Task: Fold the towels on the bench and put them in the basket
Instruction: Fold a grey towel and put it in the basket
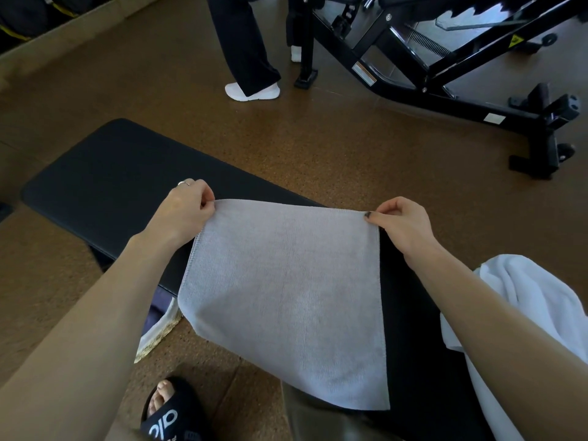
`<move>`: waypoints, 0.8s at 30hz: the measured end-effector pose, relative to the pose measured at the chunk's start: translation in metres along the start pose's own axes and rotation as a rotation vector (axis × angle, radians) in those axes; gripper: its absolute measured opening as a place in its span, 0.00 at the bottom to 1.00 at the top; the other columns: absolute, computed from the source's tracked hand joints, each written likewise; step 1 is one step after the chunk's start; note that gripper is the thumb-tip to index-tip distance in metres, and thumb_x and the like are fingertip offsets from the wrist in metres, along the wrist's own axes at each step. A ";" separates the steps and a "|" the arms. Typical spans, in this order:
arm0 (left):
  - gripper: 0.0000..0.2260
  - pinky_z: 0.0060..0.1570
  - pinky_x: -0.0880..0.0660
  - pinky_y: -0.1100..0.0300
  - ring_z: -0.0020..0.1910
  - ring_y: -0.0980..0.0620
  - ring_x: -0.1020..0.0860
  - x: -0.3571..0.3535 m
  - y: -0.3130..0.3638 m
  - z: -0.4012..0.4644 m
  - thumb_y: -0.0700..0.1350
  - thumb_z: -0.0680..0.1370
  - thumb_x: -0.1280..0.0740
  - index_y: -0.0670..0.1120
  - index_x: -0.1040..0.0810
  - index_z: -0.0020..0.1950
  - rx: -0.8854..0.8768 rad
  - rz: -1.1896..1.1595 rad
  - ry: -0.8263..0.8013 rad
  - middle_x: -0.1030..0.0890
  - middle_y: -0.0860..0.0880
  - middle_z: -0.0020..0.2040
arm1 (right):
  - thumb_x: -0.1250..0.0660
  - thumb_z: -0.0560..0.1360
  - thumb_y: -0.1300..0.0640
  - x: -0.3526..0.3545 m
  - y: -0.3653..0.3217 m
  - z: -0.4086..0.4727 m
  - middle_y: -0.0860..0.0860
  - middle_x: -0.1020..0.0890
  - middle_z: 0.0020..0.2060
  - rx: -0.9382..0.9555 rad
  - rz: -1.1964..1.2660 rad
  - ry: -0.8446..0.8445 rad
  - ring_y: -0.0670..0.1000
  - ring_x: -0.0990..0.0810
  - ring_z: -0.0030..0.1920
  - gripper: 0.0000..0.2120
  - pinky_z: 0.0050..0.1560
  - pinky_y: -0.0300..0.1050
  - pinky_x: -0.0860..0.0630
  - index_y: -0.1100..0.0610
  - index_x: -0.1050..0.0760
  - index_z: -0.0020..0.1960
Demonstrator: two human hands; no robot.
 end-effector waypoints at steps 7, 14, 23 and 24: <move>0.05 0.43 0.27 0.51 0.42 0.49 0.24 0.004 0.013 0.001 0.43 0.85 0.42 0.45 0.29 0.52 0.001 0.099 0.002 0.24 0.47 0.48 | 0.29 0.78 0.57 0.003 -0.014 -0.004 0.45 0.18 0.50 0.130 -0.118 -0.030 0.43 0.22 0.52 0.10 0.46 0.35 0.31 0.52 0.18 0.59; 0.07 0.48 0.23 0.44 0.47 0.44 0.23 0.010 0.042 0.021 0.40 0.83 0.41 0.45 0.23 0.56 -0.147 0.121 0.025 0.22 0.46 0.49 | 0.33 0.81 0.59 0.015 -0.027 -0.004 0.46 0.18 0.51 0.235 -0.330 -0.026 0.46 0.21 0.52 0.08 0.53 0.44 0.23 0.52 0.18 0.57; 0.09 0.41 0.23 0.46 0.41 0.42 0.24 -0.010 0.070 0.059 0.34 0.80 0.40 0.45 0.26 0.55 -0.169 0.405 0.005 0.24 0.44 0.53 | 0.35 0.81 0.60 0.018 -0.008 0.013 0.46 0.20 0.44 0.153 -0.354 -0.023 0.43 0.24 0.43 0.05 0.37 0.37 0.32 0.53 0.21 0.52; 0.11 0.38 0.25 0.48 0.42 0.42 0.25 -0.012 0.073 0.056 0.32 0.79 0.38 0.45 0.28 0.58 -0.142 0.469 0.005 0.25 0.43 0.55 | 0.35 0.81 0.59 0.019 -0.007 0.014 0.46 0.21 0.43 0.152 -0.356 -0.024 0.43 0.24 0.42 0.05 0.36 0.37 0.32 0.53 0.21 0.52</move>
Point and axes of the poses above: each hand's wrist, its own z-axis towards the middle knuckle, its own x-axis out of the back of the hand, y = z × x, the point moved 10 cm from there along z, towards the middle knuckle
